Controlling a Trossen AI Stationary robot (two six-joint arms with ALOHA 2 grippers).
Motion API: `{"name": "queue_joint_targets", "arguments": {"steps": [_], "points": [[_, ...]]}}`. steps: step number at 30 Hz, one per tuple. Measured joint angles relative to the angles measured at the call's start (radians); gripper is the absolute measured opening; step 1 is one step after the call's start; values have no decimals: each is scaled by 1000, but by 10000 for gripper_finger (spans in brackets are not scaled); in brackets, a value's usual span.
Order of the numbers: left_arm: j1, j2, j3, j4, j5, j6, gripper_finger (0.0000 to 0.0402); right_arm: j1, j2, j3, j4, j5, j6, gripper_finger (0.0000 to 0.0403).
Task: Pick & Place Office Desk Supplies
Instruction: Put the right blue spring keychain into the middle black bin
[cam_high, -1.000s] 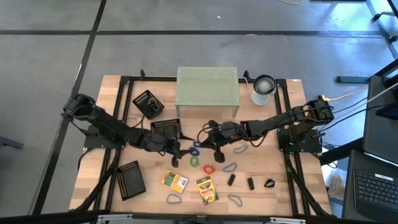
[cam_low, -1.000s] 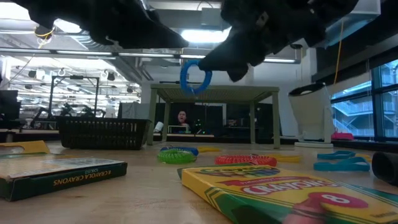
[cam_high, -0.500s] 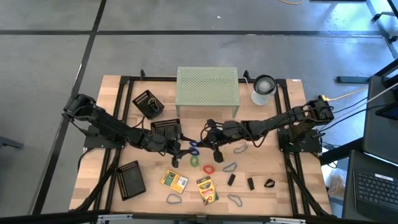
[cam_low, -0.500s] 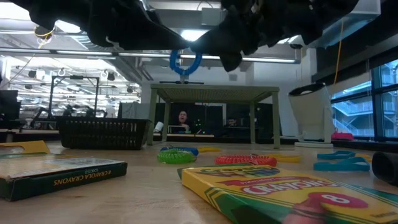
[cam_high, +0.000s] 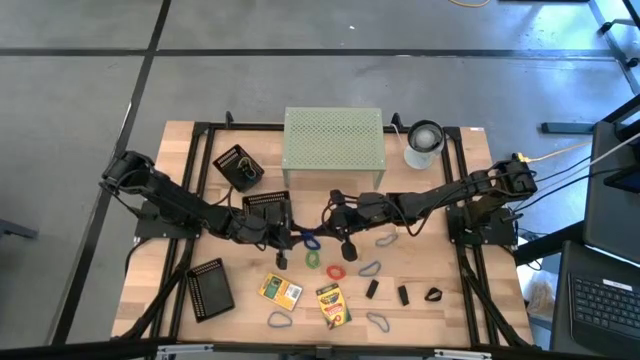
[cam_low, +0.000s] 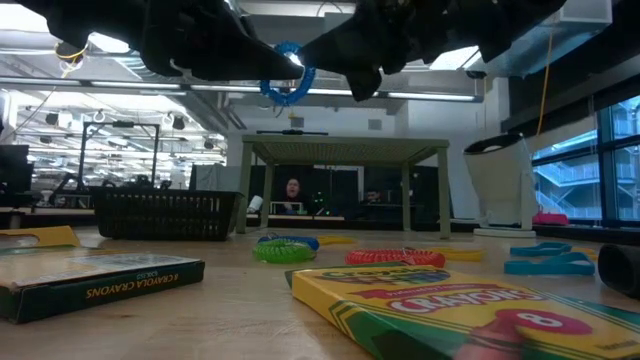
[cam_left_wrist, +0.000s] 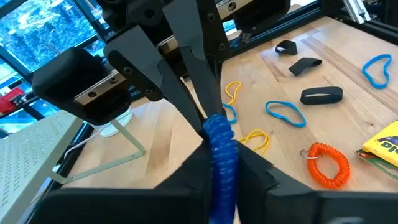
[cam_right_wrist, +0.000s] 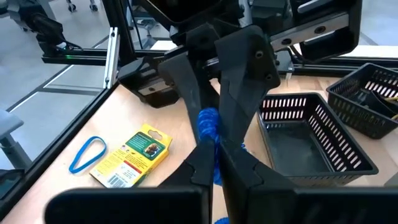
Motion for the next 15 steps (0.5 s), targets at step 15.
{"name": "queue_joint_targets", "arguments": {"steps": [15], "points": [[0, -2, 0, 2, 1, 18, 20, 0, -2, 0, -8, 3, 31, 97]]}}
